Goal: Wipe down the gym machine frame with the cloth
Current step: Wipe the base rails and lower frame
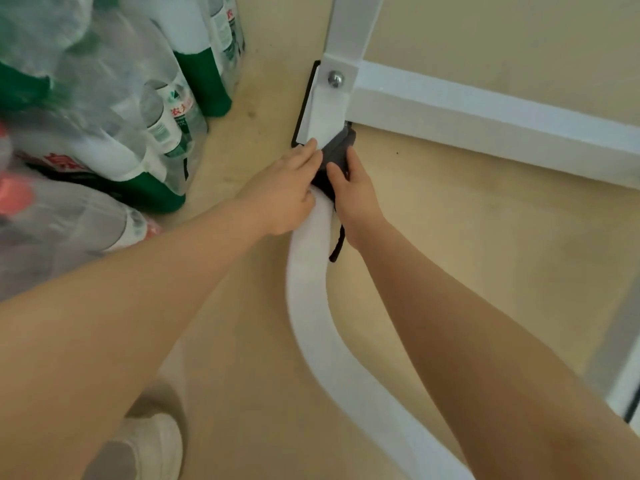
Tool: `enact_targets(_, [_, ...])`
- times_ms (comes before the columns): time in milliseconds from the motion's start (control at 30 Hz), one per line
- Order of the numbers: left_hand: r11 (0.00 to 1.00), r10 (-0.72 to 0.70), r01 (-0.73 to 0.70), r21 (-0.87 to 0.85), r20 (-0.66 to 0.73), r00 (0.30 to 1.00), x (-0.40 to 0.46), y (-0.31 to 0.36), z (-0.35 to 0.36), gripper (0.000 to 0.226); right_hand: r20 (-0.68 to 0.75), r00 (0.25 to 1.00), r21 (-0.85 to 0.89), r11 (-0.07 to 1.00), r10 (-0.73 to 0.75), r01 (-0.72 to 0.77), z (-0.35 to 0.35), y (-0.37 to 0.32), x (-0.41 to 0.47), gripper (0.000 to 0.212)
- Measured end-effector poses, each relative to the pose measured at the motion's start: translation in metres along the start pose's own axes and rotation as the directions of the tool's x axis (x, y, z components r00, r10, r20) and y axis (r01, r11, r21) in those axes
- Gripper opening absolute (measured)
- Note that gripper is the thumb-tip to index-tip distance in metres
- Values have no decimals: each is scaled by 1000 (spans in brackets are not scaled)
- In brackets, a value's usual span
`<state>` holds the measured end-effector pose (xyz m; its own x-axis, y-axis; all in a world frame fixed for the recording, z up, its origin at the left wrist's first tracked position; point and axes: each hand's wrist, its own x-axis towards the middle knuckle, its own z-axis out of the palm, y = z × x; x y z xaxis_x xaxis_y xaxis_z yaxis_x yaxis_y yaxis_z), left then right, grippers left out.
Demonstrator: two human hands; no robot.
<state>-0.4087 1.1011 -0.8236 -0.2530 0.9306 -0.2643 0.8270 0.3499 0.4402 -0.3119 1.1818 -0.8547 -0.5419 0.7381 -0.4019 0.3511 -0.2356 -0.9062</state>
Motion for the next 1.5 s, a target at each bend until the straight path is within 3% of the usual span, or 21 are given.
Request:
enact_targets(200, [998, 37, -41, 42, 103, 994, 23, -13, -9, 110, -59, 998, -17, 999, -37, 37, 4, -18, 37, 56])
enact_targets(300, [988, 83, -100, 121, 141, 986, 22, -18, -11, 118, -59, 996, -43, 997, -68, 66, 6, -1, 9, 57])
enact_targets(500, [980, 40, -69, 189, 150, 988, 23, -15, -12, 121, -21, 999, -79, 996, -44, 42, 0, -18, 34, 60])
enact_targets(633, [961, -18, 2, 275, 54, 998, 12, -15, -5, 114, 7, 998, -180, 982, -65, 65, -1, -30, 37, 62])
enact_targets(767, [956, -56, 54, 289, -2, 998, -8, -8, 3, 92, 87, 996, -94, 996, 2, 7, 3, -7, -11, 65])
enact_targets(900, [965, 0, -5, 264, 20, 1000, -33, -6, 8, 77, 226, 971, 114, 988, 77, -105, -3, 11, -67, 63])
enact_targets(1033, [955, 69, -88, 282, 78, 995, -65, -6, 16, 86, 328, 911, -83, 968, 250, -236, -16, 25, -109, 58])
enact_targets(1167, [958, 77, -104, 268, 112, 991, -91, 10, 31, 102, 390, 805, -325, 885, 447, -334, -45, 35, -157, 51])
enact_targets(1267, [966, 67, -98, 241, 137, 988, -100, 24, 41, 110, 407, 758, -368, 851, 509, -375, -70, 33, -186, 53])
enact_targets(1400, [978, 18, -53, 200, 176, 984, -108, 34, 45, 118, 363, 820, -359, 879, 442, -315, -59, 29, -185, 56])
enact_targets(1500, [989, 17, -44, 144, 186, 982, -107, 36, 42, 109, 420, 843, -273, 933, 336, -236, -42, 29, -177, 56])
